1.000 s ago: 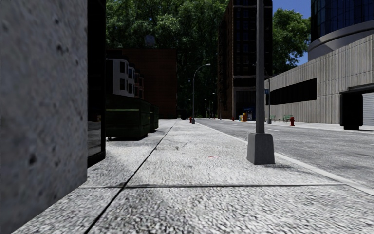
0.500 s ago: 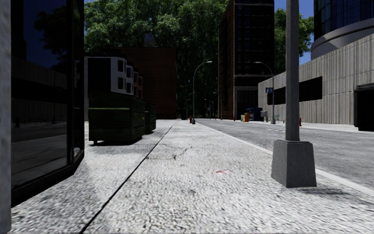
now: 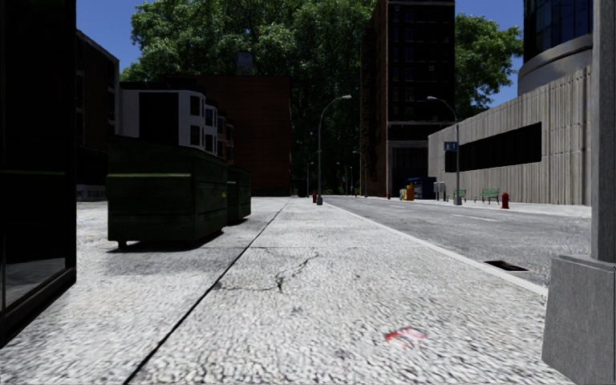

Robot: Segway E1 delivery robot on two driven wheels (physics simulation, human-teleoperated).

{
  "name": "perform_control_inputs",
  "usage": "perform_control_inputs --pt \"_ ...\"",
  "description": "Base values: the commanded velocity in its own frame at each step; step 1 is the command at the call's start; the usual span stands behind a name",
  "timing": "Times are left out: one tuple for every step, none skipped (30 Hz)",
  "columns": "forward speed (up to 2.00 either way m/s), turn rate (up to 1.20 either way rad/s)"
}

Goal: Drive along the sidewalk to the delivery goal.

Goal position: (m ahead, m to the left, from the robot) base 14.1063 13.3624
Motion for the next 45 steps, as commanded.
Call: perform_control_inputs --pt "2.00 0.00" --pt "2.00 0.00" --pt "2.00 0.00" --pt "2.00 0.00" --pt "2.00 0.00" --pt "2.00 0.00" --pt "2.00 0.00" --pt "2.00 0.00" --pt "2.00 0.00" --pt "2.00 0.00" --pt "2.00 0.00" --pt "2.00 0.00" --pt "2.00 0.00" --pt "2.00 0.00" --pt "2.00 0.00" --pt "2.00 0.00" --pt "2.00 0.00" --pt "2.00 0.00" --pt "2.00 0.00" --pt "2.00 0.00" --pt "2.00 0.00" --pt "2.00 0.00" --pt "2.00 0.00" --pt "2.00 0.00" --pt "2.00 0.00" --pt "2.00 0.00" --pt "2.00 0.00" --pt "2.00 0.00" --pt "2.00 0.00" --pt "2.00 0.04" --pt "2.00 0.04" --pt "2.00 0.11" --pt "2.00 0.16" --pt "2.00 0.16" --pt "2.00 0.17" --pt "2.00 0.18" --pt "2.00 0.18" --pt "2.00 0.18" --pt "2.00 0.18" --pt "2.00 0.18" --pt "2.00 0.19" --pt "2.00 0.19" --pt "2.00 0.20" --pt "2.00 0.20" --pt "2.00 0.20"
